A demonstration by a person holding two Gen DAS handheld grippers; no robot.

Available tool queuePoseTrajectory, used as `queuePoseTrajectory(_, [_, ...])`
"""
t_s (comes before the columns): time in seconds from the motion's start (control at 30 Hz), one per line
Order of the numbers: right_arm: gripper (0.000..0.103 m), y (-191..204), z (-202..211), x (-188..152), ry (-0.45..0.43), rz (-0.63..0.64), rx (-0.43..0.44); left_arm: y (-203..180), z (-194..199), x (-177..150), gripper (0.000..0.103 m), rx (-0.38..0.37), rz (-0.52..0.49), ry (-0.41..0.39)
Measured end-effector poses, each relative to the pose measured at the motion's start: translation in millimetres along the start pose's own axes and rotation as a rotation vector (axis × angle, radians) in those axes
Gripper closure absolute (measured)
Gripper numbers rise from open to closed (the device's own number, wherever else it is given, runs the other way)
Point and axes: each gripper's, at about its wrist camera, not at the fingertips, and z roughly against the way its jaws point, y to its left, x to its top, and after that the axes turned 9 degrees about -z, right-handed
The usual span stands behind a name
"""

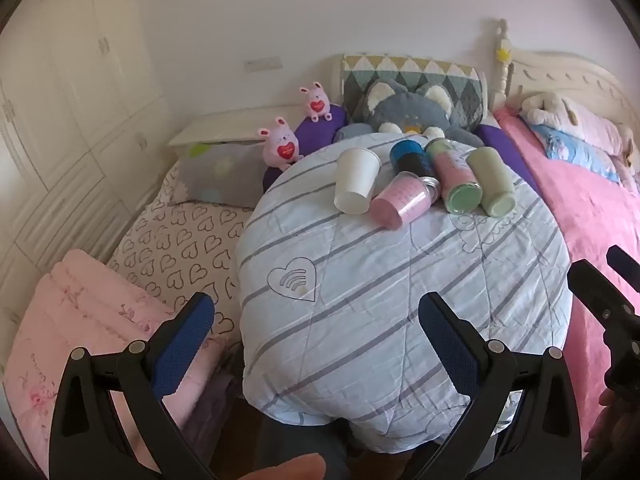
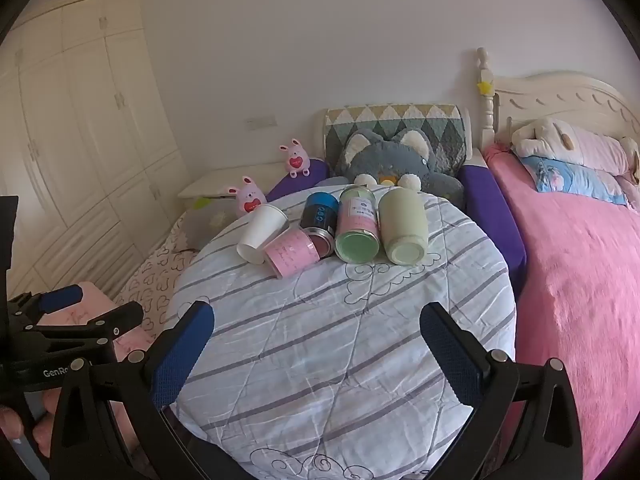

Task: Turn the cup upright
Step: 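Move the right tool toward the pale green cup lying on its side, then close the right tool on the pale green cup's body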

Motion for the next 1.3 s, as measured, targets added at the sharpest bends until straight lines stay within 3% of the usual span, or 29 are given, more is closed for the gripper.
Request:
queuePoseTrajectory(0.43, [0.000, 0, -24, 11, 0.036, 0.017, -0.024, 7, -21, 5, 0.000, 0.029, 0.027, 0.018])
queuePoseTrajectory(0.93, [0.000, -47, -132, 69, 0.153, 0.029, -0.174, 0, -118, 59, 0.000, 0.052, 0.024, 0.081])
queuePoseTrajectory(1.3, [0.000, -79, -205, 102, 0.237, 0.032, -0.253, -22, -176, 95, 0.000, 0.028, 0.002, 0.112])
